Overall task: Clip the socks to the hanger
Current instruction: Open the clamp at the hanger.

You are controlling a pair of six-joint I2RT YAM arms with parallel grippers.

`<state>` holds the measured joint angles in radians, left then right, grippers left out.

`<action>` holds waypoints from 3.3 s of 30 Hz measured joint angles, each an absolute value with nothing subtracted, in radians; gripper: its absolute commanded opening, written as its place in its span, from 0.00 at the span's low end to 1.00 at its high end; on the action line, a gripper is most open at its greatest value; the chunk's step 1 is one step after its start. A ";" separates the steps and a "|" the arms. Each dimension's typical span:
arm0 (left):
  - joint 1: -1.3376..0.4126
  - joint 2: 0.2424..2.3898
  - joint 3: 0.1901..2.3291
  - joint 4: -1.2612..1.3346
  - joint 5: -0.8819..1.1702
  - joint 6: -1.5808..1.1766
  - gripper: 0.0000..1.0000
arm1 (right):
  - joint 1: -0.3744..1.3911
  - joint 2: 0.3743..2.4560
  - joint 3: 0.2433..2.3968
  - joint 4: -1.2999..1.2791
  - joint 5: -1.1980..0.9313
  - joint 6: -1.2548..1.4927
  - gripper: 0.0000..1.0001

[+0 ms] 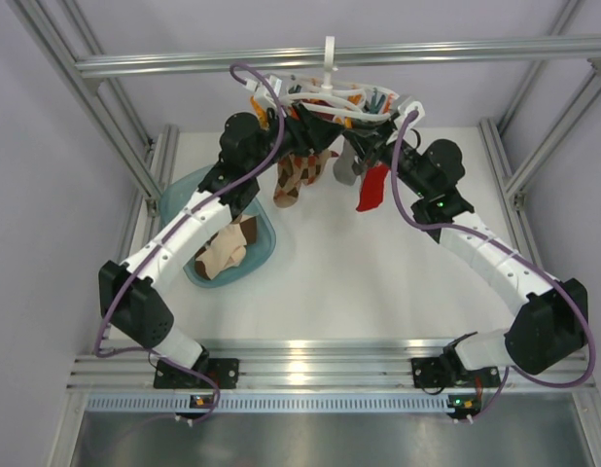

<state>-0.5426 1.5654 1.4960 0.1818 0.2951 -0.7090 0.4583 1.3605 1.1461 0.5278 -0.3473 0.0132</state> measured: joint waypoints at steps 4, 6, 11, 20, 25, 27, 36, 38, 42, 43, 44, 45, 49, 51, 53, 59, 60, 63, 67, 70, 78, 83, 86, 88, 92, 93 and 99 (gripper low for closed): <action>-0.551 1.529 1.480 0.173 0.302 -0.708 0.66 | 0.455 1.361 1.146 0.527 -0.345 0.023 0.00; -0.553 1.513 1.479 0.173 0.302 -0.708 0.66 | 0.454 1.361 1.146 0.527 -0.345 0.025 0.00; -0.553 1.502 1.479 0.178 0.309 -0.707 0.63 | 0.453 1.361 1.146 0.527 -0.348 0.028 0.00; -0.564 1.557 1.528 0.178 0.306 -0.701 0.57 | 0.450 1.361 1.146 0.530 -0.363 0.031 0.00; -0.583 1.580 1.547 0.171 0.276 -0.672 0.54 | 0.450 1.361 1.146 0.532 -0.364 0.031 0.00; -0.589 1.584 1.555 0.162 0.257 -0.663 0.51 | 0.450 1.361 1.144 0.534 -0.364 0.031 0.00; -0.595 1.613 1.597 0.144 0.225 -0.668 0.47 | 0.451 1.361 1.133 0.558 -0.361 0.031 0.00; -0.596 1.617 1.602 0.134 0.223 -0.675 0.47 | 0.451 1.361 1.132 0.559 -0.362 0.031 0.00; -0.598 1.623 1.606 0.131 0.218 -0.684 0.40 | 0.451 1.361 1.132 0.561 -0.361 0.031 0.00; -0.598 1.624 1.607 0.131 0.219 -0.687 0.37 | 0.451 1.361 1.132 0.561 -0.361 0.031 0.00; -0.598 1.625 1.608 0.131 0.218 -0.687 0.34 | 0.451 1.361 1.131 0.560 -0.361 0.031 0.00; -0.599 1.626 1.611 0.131 0.219 -0.686 0.29 | 0.451 1.361 1.131 0.561 -0.361 0.031 0.00; -0.600 1.630 1.616 0.128 0.220 -0.687 0.10 | 0.451 1.359 1.126 0.564 -0.361 0.038 0.04; -0.601 1.630 1.616 0.128 0.220 -0.687 0.00 | 0.451 1.356 1.125 0.560 -0.358 0.037 0.19; -0.602 1.631 1.616 0.127 0.220 -0.687 0.00 | 0.451 1.351 1.119 0.559 -0.356 0.037 0.33; -0.604 1.634 1.625 0.123 0.220 -0.690 0.00 | 0.448 1.324 1.117 0.476 -0.361 0.047 0.53; -0.604 1.634 1.626 0.122 0.220 -0.689 0.00 | 0.446 1.319 1.117 0.455 -0.361 0.051 0.53; -0.604 1.634 1.626 0.120 0.221 -0.681 0.00 | 0.440 1.293 1.113 0.393 -0.365 0.054 0.49; -0.604 1.634 1.626 0.121 0.225 -0.678 0.00 | 0.437 1.259 1.093 0.368 -0.369 0.047 0.38; -0.604 1.634 1.626 0.121 0.231 -0.674 0.00 | 0.437 1.260 1.092 0.366 -0.373 0.040 0.33; -0.604 1.634 1.626 0.124 0.235 -0.655 0.00 | 0.435 1.332 1.095 0.373 -0.400 0.037 0.32; -0.603 1.634 1.625 0.128 0.243 -0.655 0.00 | 0.435 1.353 1.096 0.374 -0.402 0.038 0.29; -0.603 1.634 1.625 0.128 0.244 -0.654 0.00 | 0.435 1.353 1.102 0.377 -0.402 0.047 0.34; -0.603 1.634 1.625 0.128 0.244 -0.652 0.00 | 0.435 1.351 1.103 0.384 -0.401 0.050 0.36; -0.603 1.634 1.622 0.129 0.243 -0.647 0.00 | 0.435 1.351 1.103 0.404 -0.392 0.057 0.37; -0.603 1.634 1.621 0.130 0.243 -0.646 0.00 | 0.435 1.351 1.105 0.408 -0.389 0.057 0.37; -0.603 1.634 1.620 0.132 0.242 -0.635 0.00 | 0.435 1.350 1.109 0.452 -0.386 0.057 0.33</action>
<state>-0.6029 1.6344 1.6196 0.1322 0.2424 -0.6353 0.4355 1.3502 1.1088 0.4519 -0.3862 0.0570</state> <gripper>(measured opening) 0.305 0.356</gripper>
